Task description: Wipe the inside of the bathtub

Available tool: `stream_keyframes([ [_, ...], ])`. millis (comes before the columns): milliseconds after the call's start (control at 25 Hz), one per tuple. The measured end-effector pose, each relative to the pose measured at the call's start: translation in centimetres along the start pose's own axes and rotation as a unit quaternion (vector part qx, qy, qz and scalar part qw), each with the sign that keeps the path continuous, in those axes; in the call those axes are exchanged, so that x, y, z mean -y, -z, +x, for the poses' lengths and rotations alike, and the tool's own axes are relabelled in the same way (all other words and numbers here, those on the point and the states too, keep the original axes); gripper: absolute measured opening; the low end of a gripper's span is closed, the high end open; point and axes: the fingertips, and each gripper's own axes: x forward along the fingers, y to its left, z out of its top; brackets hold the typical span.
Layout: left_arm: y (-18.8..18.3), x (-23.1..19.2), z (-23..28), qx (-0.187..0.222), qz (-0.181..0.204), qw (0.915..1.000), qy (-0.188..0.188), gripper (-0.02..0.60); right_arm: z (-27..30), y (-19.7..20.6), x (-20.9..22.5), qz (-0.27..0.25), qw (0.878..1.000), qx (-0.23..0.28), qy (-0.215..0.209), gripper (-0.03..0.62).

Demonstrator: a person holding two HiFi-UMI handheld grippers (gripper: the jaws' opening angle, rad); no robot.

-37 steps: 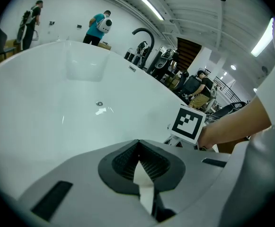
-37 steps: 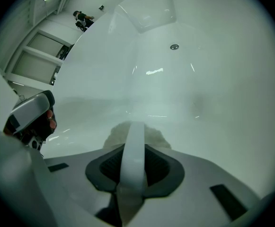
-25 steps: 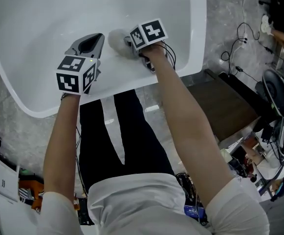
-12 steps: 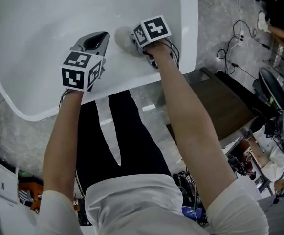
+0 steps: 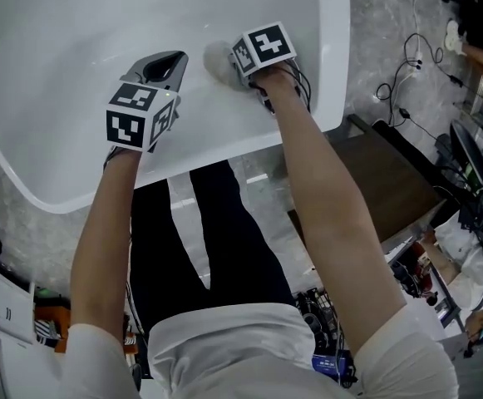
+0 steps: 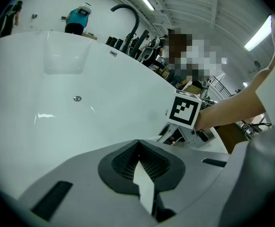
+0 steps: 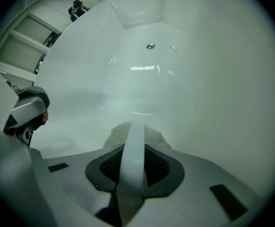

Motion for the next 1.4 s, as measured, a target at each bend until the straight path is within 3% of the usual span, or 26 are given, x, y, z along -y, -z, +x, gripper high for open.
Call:
stream_keyframes([
  [400, 0.6, -2.8, 0.3, -0.009, 0.012, 0.9998, -0.008, 0.005, 3.6, -1.9, 0.3, -0.008, 1.000, -0.013, 0.002, 0.094],
  [920, 1.5, -7.7, -0.2, -0.006, -0.024, 0.9988, -0.042, 0.005, 6.4, -3.3, 1.0, -0.018, 1.000, -0.020, -0.003, 0.094],
  [1400, 3.2, -10.3, -3.9, -0.005, -0.041, 0.9972, -0.063, 0.005, 8.2, -4.5, -3.9, -0.027, 0.999, -0.015, -0.028, 0.094],
])
